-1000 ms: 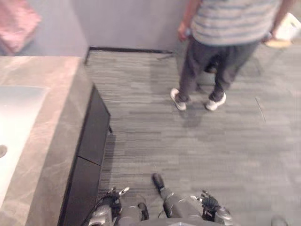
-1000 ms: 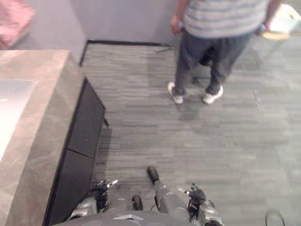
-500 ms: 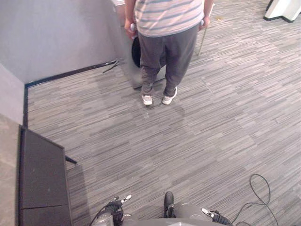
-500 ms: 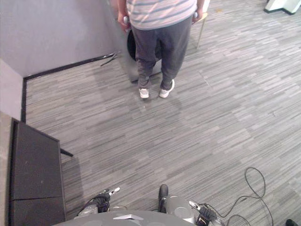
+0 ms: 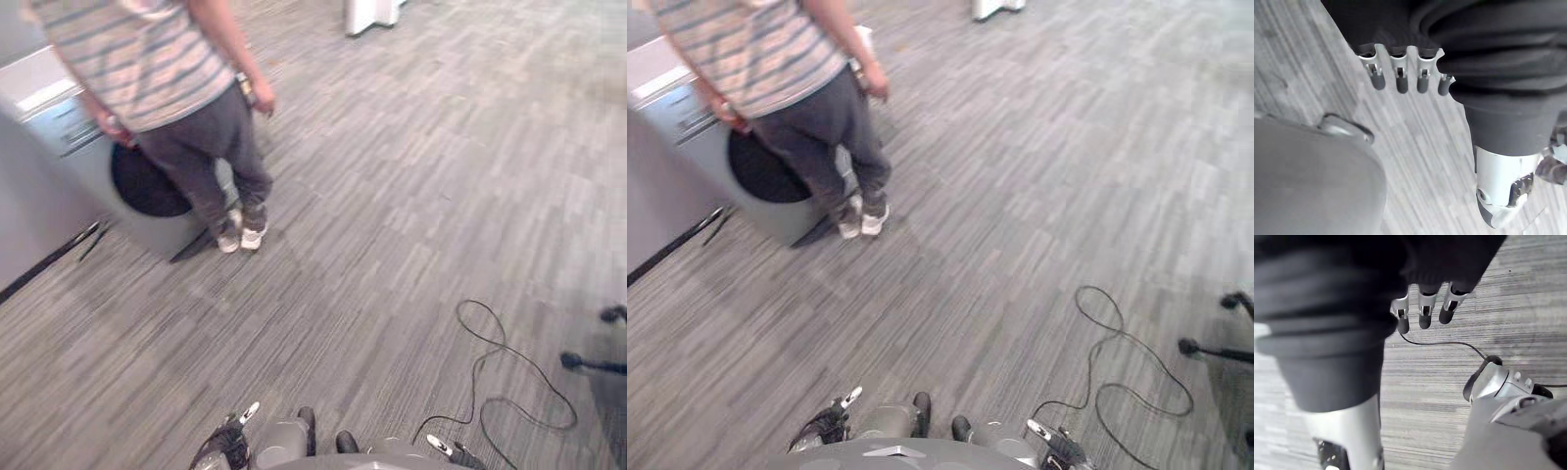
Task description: Organize washtable
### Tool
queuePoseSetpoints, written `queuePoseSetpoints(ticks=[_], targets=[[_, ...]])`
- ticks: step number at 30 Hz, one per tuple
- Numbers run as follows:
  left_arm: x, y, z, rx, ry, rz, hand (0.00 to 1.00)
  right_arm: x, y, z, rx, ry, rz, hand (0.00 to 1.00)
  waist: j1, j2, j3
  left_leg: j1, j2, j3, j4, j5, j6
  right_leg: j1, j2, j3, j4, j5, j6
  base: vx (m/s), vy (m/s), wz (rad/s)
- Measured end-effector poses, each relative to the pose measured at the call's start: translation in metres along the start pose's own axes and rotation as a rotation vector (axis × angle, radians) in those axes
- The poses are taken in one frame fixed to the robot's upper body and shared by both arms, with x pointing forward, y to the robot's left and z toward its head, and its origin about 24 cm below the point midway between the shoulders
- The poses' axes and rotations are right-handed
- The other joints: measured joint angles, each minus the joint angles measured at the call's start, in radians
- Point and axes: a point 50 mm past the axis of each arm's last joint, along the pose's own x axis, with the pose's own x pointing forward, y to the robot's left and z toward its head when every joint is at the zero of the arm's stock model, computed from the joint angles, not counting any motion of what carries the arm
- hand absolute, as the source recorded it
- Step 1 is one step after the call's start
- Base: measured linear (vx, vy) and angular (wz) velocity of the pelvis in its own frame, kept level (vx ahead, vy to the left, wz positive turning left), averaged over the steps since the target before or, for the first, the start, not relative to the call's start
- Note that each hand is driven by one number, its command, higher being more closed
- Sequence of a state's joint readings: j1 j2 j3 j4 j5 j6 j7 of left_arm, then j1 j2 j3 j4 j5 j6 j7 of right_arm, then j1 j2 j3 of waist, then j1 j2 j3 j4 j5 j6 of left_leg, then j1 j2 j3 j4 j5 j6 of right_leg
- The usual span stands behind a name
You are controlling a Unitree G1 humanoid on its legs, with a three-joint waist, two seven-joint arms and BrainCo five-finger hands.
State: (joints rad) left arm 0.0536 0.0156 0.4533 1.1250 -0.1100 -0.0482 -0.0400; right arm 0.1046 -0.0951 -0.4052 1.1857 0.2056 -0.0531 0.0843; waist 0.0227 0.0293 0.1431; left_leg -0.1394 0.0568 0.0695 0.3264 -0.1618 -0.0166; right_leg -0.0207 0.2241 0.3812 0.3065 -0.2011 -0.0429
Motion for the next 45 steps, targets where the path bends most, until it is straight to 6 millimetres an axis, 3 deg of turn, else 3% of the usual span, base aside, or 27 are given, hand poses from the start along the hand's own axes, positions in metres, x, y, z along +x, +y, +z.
queuePoseSetpoints(ticks=[2,3,5,7,9,12,14,15,16,18,20,22,26,28,29,30,32,34,35,36,37,38,40,42,43,44,45], targets=[[0.0,0.002,0.004,-0.005,-0.018,0.003,0.0,-0.003,0.001,-0.008,-0.002,0.004,0.008,0.0,0.012,-0.038,-0.002,0.039,-0.009,0.048,-0.028,-0.038,0.006,-0.058,-0.064,-0.105,0.091,-0.053,0.099,0.24,0.089,-0.95],[0.001,0.006,0.009,-0.014,-0.032,0.009,0.0,-0.004,0.004,-0.013,0.005,0.002,0.018,0.0,0.013,-0.063,-0.002,0.065,-0.011,0.08,-0.031,-0.062,0.007,-0.154,-0.077,-0.192,0.279,-0.051,0.152,0.31,0.024,-0.79],[0.001,0.009,0.012,-0.027,-0.037,0.008,0.0,-0.006,0.004,-0.017,0.013,0.01,0.02,0.0,0.002,-0.084,0.008,0.093,-0.007,0.096,-0.026,-0.077,0.007,-0.276,-0.099,-0.28,0.525,-0.042,0.184,0.27,-0.005,-0.36],[0.001,0.008,0.008,-0.038,-0.02,0.006,0.0,-0.009,0.001,-0.027,0.028,0.028,0.016,0.0,-0.012,-0.083,0.007,0.15,0.023,0.115,-0.037,-0.09,-0.011,-0.362,-0.156,-0.338,0.644,-0.06,0.151,0.17,0.076,-0.17],[0.0,0.006,0.001,-0.12,0.0,0.023,0.0,-0.008,-0.001,-0.024,0.061,0.019,0.002,0.0,-0.012,-0.076,0.007,0.229,0.046,0.144,-0.115,-0.081,-0.03,-0.412,-0.247,-0.391,0.509,-0.069,0.128,0.04,0.09,-0.39],[-0.001,0.011,-0.006,-0.233,0.018,0.043,0.0,-0.009,-0.004,-0.027,0.11,0.021,-0.018,0.0,-0.017,-0.069,0.005,0.28,0.062,0.147,-0.178,-0.08,-0.06,-0.399,-0.304,-0.425,0.275,-0.032,0.116,0.06,-0.038,-0.06],[-0.01,0.023,-0.034,-0.389,0.07,0.11,0.0,-0.011,-0.01,-0.036,0.167,0.055,-0.042,0.0,-0.018,-0.041,-0.007,0.356,0.115,0.163,-0.189,-0.12,-0.123,-0.364,-0.288,-0.445,0.264,0.017,0.07,0.36,-0.265,0.03],[-0.013,0.026,-0.042,-0.417,0.089,0.128,0.0,-0.011,-0.014,-0.034,0.164,0.052,-0.048,0.0,-0.019,-0.035,-0.018,0.349,0.131,0.169,-0.143,-0.12,-0.122,-0.354,-0.271,-0.45,0.269,-0.003,0.058,0.48,-0.378,-0.1],[-0.018,0.031,-0.055,-0.467,0.117,0.152,0.0,-0.011,-0.015,-0.034,0.163,0.05,-0.047,0.0,-0.015,-0.017,-0.031,0.273,0.184,0.173,0.053,-0.115,-0.115,-0.331,-0.245,-0.46,0.269,-0.033,0.034,0.43,-0.383,-0.14],[-0.024,0.032,-0.072,-0.514,0.169,0.17,0.0,-0.012,-0.021,-0.029,0.171,0.03,-0.059,0.0,-0.007,0.011,-0.025,0.073,0.277,0.11,0.523,0.002,0.025,-0.251,-0.193,-0.475,0.257,-0.083,-0.023,0.41,-0.369,-0.18],[-0.025,0.031,-0.076,-0.503,0.195,0.159,0.0,-0.01,-0.022,-0.024,0.165,0.021,-0.059,0.0,0.02,0.017,-0.021,-0.062,0.257,0.043,0.827,-0.013,-0.012,-0.14,-0.155,-0.454,0.215,-0.114,-0.064,0.42,-0.31,-0.37],[-0.024,0.032,-0.07,-0.437,0.174,0.139,0.0,-0.007,-0.017,-0.017,0.154,0.01,-0.042,0.0,0.022,0.01,-0.019,-0.146,0.197,0.031,0.872,-0.029,-0.038,-0.061,-0.142,-0.435,0.156,-0.121,-0.073,0.37,-0.258,-0.36],[-0.017,0.028,-0.053,-0.275,0.136,0.098,0.0,0.0,0.002,0.003,0.129,-0.024,0.006,0.0,0.017,-0.005,-0.012,-0.254,0.089,0.145,0.353,-0.061,-0.033,0.116,-0.132,-0.365,0.002,-0.123,-0.07,0.08,-0.106,-0.43],[-0.014,0.024,-0.046,-0.239,0.12,0.085,0.0,0.0,0.002,0.003,0.125,-0.023,0.004,0.0,0.027,-0.004,-0.013,-0.243,0.031,0.093,0.048,0.006,-0.049,0.184,-0.13,-0.328,-0.066,-0.132,-0.064,-0.06,0.006,-0.55],[-0.014,0.025,-0.042,-0.18,0.107,0.096,0.0,0.0,0.003,0.004,0.116,-0.022,0.004,0.0,0.04,-0.01,-0.016,-0.26,0.003,0.05,0.011,0.064,-0.042,0.201,-0.133,-0.3,-0.079,-0.153,-0.062,0.28,0.082,-1.04],[-0.014,0.032,-0.039,-0.162,0.095,0.118,0.0,0.0,0.003,0.0,0.119,-0.01,-0.002,0.0,0.051,-0.049,-0.039,-0.269,-0.036,0.036,0.057,0.1,0.01,0.198,-0.17,-0.266,-0.064,-0.204,-0.049,0.47,0.095,-0.94],[-0.013,0.042,-0.035,-0.161,0.094,0.142,0.0,-0.001,0.002,-0.011,0.137,0.026,-0.011,0.0,0.042,-0.096,-0.047,-0.239,-0.083,0.053,0.09,0.095,0.034,0.164,-0.207,-0.25,0.13,-0.235,0.001,0.63,0.039,-0.53],[-0.008,0.041,-0.018,-0.107,0.06,0.127,0.0,-0.003,0.004,-0.019,0.156,0.049,-0.013,0.0,0.027,-0.127,-0.032,-0.144,-0.107,0.061,0.069,0.037,0.043,0.047,-0.233,-0.304,0.465,-0.107,0.154,0.45,-0.034,-0.01],[-0.005,0.038,-0.008,-0.05,0.04,0.107,0.0,-0.004,0.006,-0.026,0.163,0.075,-0.01,0.0,0.005,-0.123,-0.027,-0.072,-0.104,0.034,0.033,0.016,0.043,-0.02,-0.244,-0.346,0.64,0.068,0.192,0.26,-0.031,0.13],[-0.003,0.038,-0.001,-0.013,0.029,0.099,0.0,-0.004,0.008,-0.027,0.165,0.077,-0.005,0.0,-0.001,-0.123,-0.024,-0.029,-0.104,0.027,0.007,0.012,0.046,-0.054,-0.257,-0.373,0.715,0.053,0.164,0.26,-0.079,0.12],[-0.001,0.032,0.006,0.023,0.015,0.077,0.0,-0.003,0.009,-0.024,0.161,0.064,0.0,0.0,-0.017,-0.113,-0.019,0.088,-0.088,0.002,-0.073,0.001,0.049,-0.129,-0.284,-0.437,0.815,-0.012,0.068,0.13,-0.078,-0.04],[0.0,0.026,0.009,0.024,0.006,0.062,0.0,-0.003,0.008,-0.022,0.157,0.056,0.0,0.0,-0.021,-0.098,-0.014,0.135,-0.07,0.001,-0.104,-0.007,0.047,-0.157,-0.276,-0.448,0.812,-0.036,0.046,0.04,-0.078,-0.16],[0.005,0.006,0.023,0.031,-0.034,0.009,0.0,-0.002,0.004,-0.016,0.115,0.032,0.004,0.0,-0.036,-0.065,0.002,0.277,-0.016,0.006,-0.197,-0.012,0.052,-0.258,-0.239,-0.438,0.641,-0.1,0.056,0.11,-0.037,-0.04],[0.008,-0.011,0.038,0.046,-0.079,-0.037,0.0,-0.002,0.004,-0.015,0.108,0.027,0.008,0.0,-0.06,-0.062,0.001,0.32,0.015,-0.002,-0.218,-0.051,0.042,-0.331,-0.234,-0.414,0.349,-0.062,0.114,0.01,-0.023,0.38],[0.008,-0.021,0.047,0.039,-0.12,-0.065,0.0,-0.003,0.003,-0.019,0.118,0.036,0.003,0.0,-0.073,-0.069,0.003,0.349,0.026,-0.008,-0.231,-0.122,0.005,-0.364,-0.261,-0.411,0.162,0.033,0.132,0.01,-0.11,0.36],[0.007,-0.028,0.042,0.029,-0.119,-0.081,0.0,-0.007,-0.007,-0.029,0.123,0.065,-0.026,0.0,-0.073,-0.051,-0.014,0.381,0.039,-0.026,-0.232,-0.171,0.028,-0.372,-0.256,-0.453,0.209,0.097,0.065,0.24,-0.162,0.24],[0.006,-0.029,0.035,0.012,-0.104,-0.081,0.0,-0.008,-0.011,-0.031,0.128,0.066,-0.038,0.0,-0.071,-0.031,-0.036,0.377,0.058,-0.024,-0.212,-0.174,0.034,-0.384,-0.233,-0.452,0.236,0.059,0.046,0.62,-0.248,-0.06]])
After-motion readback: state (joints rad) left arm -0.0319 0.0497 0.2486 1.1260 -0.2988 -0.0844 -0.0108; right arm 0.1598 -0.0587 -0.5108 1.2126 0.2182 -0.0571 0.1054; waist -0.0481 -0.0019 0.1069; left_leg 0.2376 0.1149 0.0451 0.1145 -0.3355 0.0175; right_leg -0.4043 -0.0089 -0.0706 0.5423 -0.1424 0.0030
